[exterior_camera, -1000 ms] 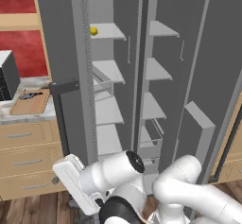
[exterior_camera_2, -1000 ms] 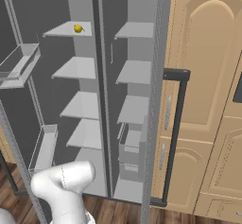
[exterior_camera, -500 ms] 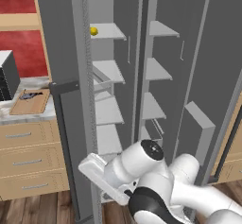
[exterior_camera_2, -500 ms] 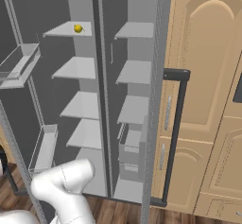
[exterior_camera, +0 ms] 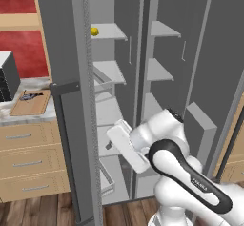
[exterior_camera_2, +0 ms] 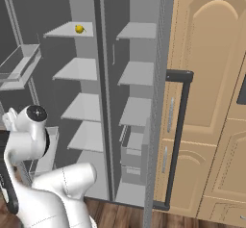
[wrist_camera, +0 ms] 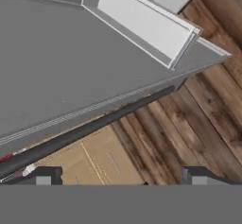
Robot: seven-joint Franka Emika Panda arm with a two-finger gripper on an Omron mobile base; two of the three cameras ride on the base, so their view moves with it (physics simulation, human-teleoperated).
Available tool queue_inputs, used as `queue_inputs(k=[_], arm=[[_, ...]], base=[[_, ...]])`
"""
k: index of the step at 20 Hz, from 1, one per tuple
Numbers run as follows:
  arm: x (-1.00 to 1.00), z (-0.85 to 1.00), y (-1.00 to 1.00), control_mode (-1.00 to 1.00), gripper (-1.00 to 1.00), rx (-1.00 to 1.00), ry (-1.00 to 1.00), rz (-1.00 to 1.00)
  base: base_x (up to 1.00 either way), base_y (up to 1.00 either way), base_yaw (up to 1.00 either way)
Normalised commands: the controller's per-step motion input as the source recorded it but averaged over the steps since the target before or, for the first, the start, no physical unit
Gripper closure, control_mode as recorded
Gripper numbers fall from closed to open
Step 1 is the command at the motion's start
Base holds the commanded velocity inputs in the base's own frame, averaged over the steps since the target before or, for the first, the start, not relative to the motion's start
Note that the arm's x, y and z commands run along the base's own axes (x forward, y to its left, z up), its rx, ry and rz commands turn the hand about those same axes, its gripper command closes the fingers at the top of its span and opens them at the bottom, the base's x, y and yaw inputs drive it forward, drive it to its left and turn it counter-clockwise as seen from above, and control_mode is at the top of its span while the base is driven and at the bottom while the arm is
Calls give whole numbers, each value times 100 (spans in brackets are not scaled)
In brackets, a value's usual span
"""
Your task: Retrieve a lemon from the fridge and place it on the cutting board with the fish.
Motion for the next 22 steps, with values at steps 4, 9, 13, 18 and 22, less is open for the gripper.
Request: queue_inputs(k=[4, 9, 13, 18, 22], arm=[[64, -40, -18, -100, -100, 30, -7, -12], [56, -36, 0, -100, -100, 26, 0, -12], [38, -34, 15, -100, -100, 11, 0, -5], [24, -21, 63, -100, -100, 0, 0, 0], [20, -19, 75, -100, -100, 0, 0, 0]], base=[[0, 0, 0], [0, 0, 0], [0, 0, 0], [0, 0, 0], [0, 0, 0]])
